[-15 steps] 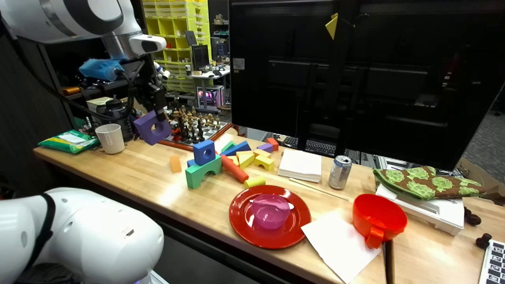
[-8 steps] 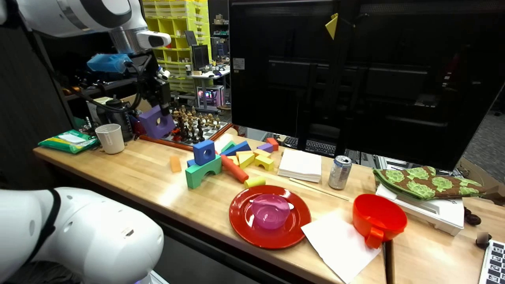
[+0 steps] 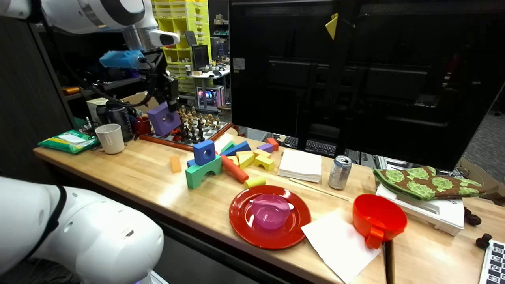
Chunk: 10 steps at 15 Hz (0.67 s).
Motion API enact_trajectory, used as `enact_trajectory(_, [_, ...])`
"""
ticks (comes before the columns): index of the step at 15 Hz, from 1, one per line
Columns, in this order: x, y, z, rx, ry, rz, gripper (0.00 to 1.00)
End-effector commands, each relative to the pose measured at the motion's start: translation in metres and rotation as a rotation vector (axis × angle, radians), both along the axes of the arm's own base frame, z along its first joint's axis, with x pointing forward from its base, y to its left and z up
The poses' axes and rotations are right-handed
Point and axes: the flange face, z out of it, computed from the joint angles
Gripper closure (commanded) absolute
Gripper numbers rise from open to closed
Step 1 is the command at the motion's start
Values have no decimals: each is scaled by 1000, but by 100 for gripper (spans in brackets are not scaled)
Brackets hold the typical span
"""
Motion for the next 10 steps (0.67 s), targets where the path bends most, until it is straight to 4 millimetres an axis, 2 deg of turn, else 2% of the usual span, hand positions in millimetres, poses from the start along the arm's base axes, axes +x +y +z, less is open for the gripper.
enact_trajectory(1, [8,-1,5,-1,-25,29,84])
enact_trajectory(6, [-3,13,-3,26,-178,-21,84])
enact_trajectory(8, [-3,21,-17,50,-217,-81,84])
enact_trajectory(10, [-4,26,-32,60,-140,-72,84])
